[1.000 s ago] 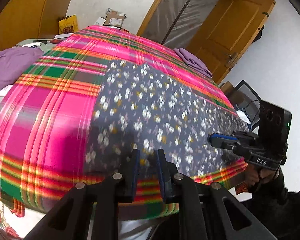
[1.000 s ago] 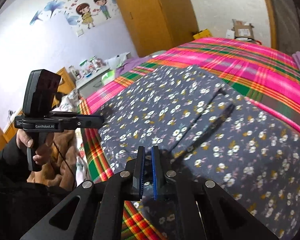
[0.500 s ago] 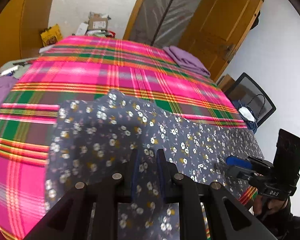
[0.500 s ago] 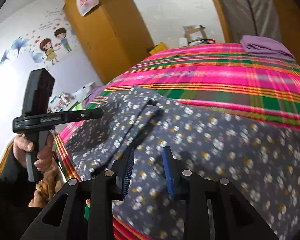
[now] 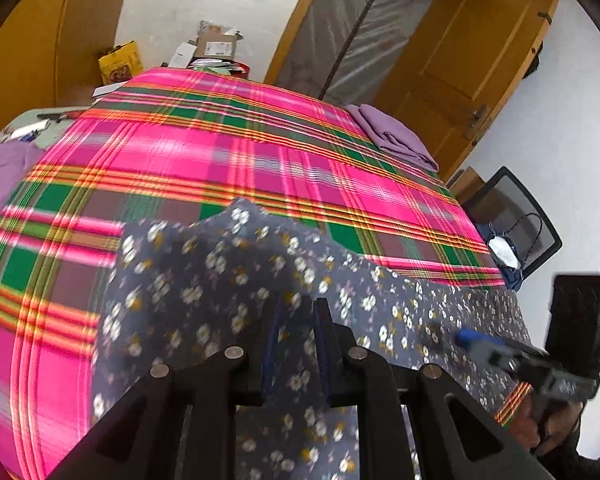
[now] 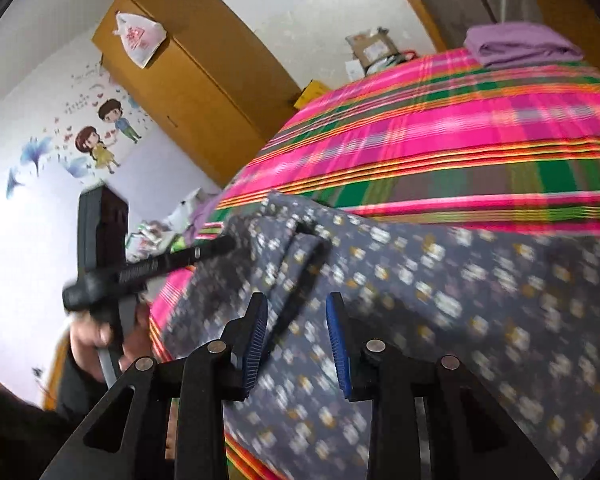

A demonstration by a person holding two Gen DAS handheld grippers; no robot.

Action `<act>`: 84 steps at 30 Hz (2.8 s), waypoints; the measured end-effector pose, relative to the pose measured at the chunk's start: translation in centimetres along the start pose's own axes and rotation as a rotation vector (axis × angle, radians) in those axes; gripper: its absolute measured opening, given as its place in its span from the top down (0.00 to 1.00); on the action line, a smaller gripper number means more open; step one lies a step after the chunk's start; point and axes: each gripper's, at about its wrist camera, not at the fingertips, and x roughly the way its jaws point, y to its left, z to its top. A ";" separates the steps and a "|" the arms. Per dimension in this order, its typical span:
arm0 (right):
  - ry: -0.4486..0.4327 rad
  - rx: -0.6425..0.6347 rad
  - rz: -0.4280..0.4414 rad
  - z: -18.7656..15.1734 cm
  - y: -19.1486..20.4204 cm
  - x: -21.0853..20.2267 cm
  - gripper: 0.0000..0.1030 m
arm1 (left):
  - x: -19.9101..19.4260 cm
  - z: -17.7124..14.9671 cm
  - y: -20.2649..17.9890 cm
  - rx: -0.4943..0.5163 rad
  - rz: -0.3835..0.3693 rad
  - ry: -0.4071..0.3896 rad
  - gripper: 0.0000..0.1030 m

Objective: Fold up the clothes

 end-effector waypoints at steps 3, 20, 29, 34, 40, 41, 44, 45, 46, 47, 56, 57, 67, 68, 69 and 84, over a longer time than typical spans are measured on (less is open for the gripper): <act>0.045 0.015 0.004 1.2 0.2 2.6 0.69 | -1.1 -1.3 1.0 -0.023 -0.014 -0.015 0.84; 0.141 0.071 0.057 2.6 0.7 8.1 0.67 | -2.3 -5.1 2.7 -0.035 -0.041 -0.005 0.83; 0.028 0.024 0.054 2.3 3.0 5.8 0.94 | -3.2 -5.8 3.2 -0.019 -0.050 -0.011 0.84; 0.067 0.123 0.022 1.5 0.8 7.2 0.94 | -3.6 -6.1 3.2 -0.020 -0.053 -0.014 0.84; 0.069 0.104 0.013 1.8 1.2 7.3 0.90 | -4.6 -6.1 2.5 0.013 -0.068 -0.038 0.83; 0.080 0.104 0.011 1.8 1.3 7.3 0.90 | -4.8 -5.8 2.7 0.008 -0.058 -0.049 0.83; 0.056 0.082 -0.018 1.8 1.5 6.2 0.86 | -5.3 -4.7 4.0 -0.028 -0.008 -0.081 0.84; 0.044 0.073 -0.029 1.8 1.6 5.8 0.86 | -5.1 -4.3 4.6 -0.042 0.016 -0.085 0.83; 0.026 0.066 -0.041 1.8 1.6 5.2 0.86 | -5.0 -3.9 5.2 -0.056 0.041 -0.088 0.84; 0.005 0.064 -0.050 1.8 1.6 4.5 0.86 | -4.7 -3.6 5.8 -0.069 0.057 -0.080 0.83; -0.020 -0.011 -0.012 2.5 3.4 3.7 0.86 | -3.6 -2.9 6.2 -0.053 0.067 -0.032 0.83; -0.015 -0.032 -0.005 2.8 4.0 4.0 0.86 | -3.6 -2.5 6.1 -0.046 0.069 -0.032 0.83; 0.074 0.013 -0.035 4.5 2.6 9.6 0.91 | -0.1 3.4 7.5 -0.033 0.101 -0.002 0.83; 0.078 0.025 -0.031 4.4 2.3 9.7 0.92 | 0.6 3.7 7.7 -0.040 0.105 0.008 0.83; 0.083 0.038 -0.026 4.4 1.9 9.9 0.92 | 1.1 4.0 7.8 -0.044 0.106 0.016 0.83; 0.114 -0.156 -0.022 2.4 5.7 8.7 0.86 | -1.7 0.4 6.9 -0.013 0.077 -0.013 0.82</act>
